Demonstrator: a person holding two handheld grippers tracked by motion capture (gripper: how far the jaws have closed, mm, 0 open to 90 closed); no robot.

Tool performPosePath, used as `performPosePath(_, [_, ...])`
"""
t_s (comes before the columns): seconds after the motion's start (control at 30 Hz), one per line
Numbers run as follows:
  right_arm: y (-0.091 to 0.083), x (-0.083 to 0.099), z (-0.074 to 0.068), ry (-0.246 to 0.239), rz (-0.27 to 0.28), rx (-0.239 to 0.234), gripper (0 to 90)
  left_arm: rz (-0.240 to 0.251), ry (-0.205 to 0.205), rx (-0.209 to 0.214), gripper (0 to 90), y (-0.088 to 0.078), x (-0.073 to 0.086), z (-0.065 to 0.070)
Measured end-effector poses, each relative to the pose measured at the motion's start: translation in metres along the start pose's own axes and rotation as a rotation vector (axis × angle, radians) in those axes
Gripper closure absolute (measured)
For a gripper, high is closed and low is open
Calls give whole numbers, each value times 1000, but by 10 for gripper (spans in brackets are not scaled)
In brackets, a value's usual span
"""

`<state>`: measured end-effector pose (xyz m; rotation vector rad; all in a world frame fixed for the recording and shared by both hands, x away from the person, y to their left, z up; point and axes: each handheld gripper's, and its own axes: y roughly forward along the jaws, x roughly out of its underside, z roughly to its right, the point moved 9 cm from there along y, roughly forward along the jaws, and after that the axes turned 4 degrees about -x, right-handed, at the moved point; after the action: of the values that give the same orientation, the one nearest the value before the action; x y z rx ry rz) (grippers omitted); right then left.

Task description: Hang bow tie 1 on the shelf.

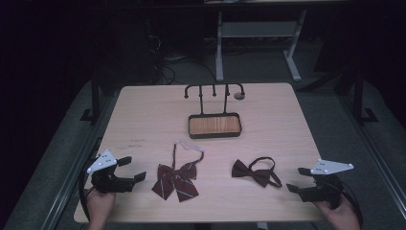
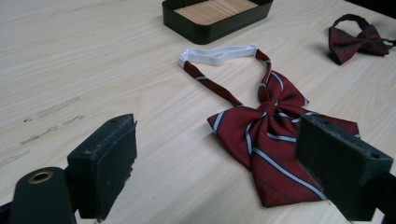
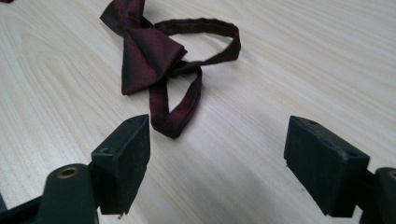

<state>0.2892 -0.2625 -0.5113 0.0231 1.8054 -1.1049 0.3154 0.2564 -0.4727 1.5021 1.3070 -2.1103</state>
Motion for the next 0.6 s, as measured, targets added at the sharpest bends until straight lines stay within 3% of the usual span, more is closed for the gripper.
performPosePath(0.03, [-1, -2, -1, -2, 7, -4, 222, -6, 8, -22, 128, 1, 0, -1])
performPosePath(0.37, [-6, -19, -17, -27, 32, -37, 220, -13, 7, -26, 128, 6, 3, -1])
performPosePath(0.6, [-1, -39, -26, -64, -3, -49, 228, -10, 5, -35, 128, 6, 3, -2])
